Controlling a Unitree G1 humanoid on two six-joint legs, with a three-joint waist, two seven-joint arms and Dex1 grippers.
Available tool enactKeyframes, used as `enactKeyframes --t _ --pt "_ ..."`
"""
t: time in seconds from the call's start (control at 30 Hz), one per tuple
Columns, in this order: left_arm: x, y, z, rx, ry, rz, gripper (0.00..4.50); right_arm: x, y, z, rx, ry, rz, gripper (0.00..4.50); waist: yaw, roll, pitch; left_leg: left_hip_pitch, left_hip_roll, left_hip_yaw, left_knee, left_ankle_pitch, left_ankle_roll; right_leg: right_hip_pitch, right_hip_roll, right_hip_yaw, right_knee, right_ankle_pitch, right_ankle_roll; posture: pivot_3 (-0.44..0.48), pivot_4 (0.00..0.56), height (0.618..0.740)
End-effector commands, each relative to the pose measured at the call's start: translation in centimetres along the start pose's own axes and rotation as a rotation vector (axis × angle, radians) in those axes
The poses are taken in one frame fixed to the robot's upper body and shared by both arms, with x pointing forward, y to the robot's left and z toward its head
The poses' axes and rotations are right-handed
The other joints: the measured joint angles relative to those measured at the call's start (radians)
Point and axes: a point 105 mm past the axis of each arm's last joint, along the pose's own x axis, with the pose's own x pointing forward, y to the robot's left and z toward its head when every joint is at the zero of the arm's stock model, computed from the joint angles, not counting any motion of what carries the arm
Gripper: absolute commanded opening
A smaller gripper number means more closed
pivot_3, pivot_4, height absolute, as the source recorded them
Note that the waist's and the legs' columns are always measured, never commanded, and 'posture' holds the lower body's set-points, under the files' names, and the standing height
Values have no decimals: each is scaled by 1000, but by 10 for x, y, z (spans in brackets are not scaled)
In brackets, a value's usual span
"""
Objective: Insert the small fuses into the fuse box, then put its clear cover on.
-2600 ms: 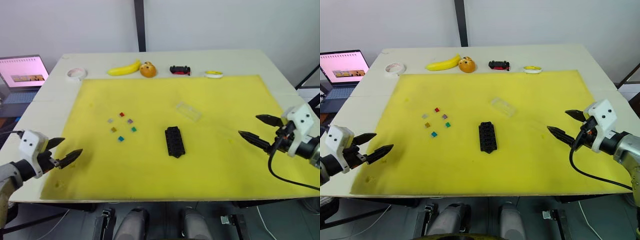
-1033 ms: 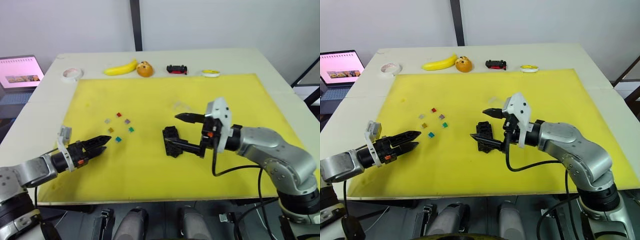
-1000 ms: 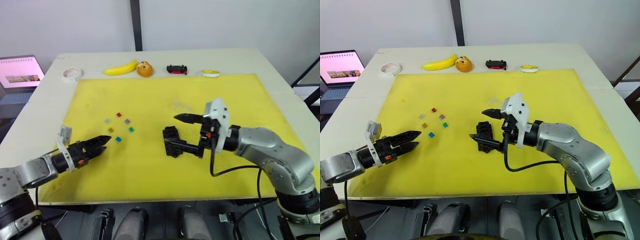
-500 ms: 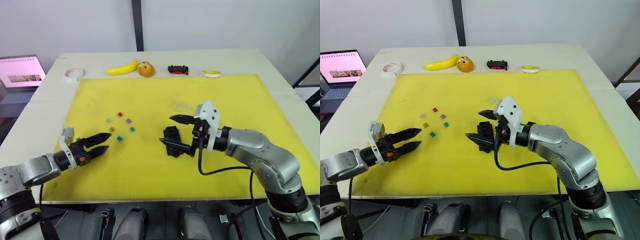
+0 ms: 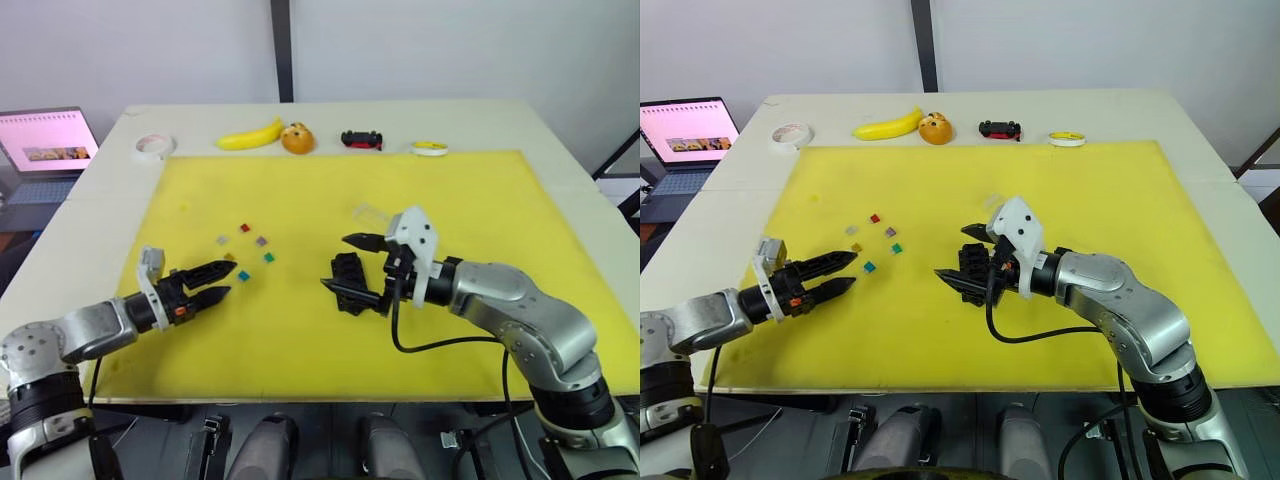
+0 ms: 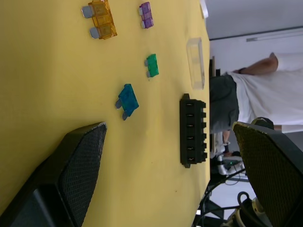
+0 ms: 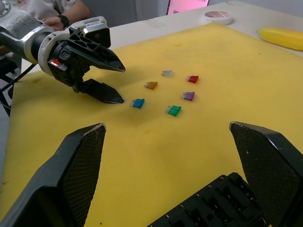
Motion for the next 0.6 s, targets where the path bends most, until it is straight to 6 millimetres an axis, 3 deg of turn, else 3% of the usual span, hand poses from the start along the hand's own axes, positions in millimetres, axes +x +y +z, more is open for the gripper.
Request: enactKeyframes --t 0.03,0.6 --pt "10 -1 -7 4 28 0 4500 0 5 8 -36 -29 7 4440 0 0 0 0 0 0 0 0 0 0 0 0 0 0 0 0 150 740" --pt "37 4 -11 -42 7 60 4500 -2 -1 3 -34 -12 -21 4440 4 0 0 0 -2 -1 0 0 0 1 -2 0 0 0 0 0 150 740"
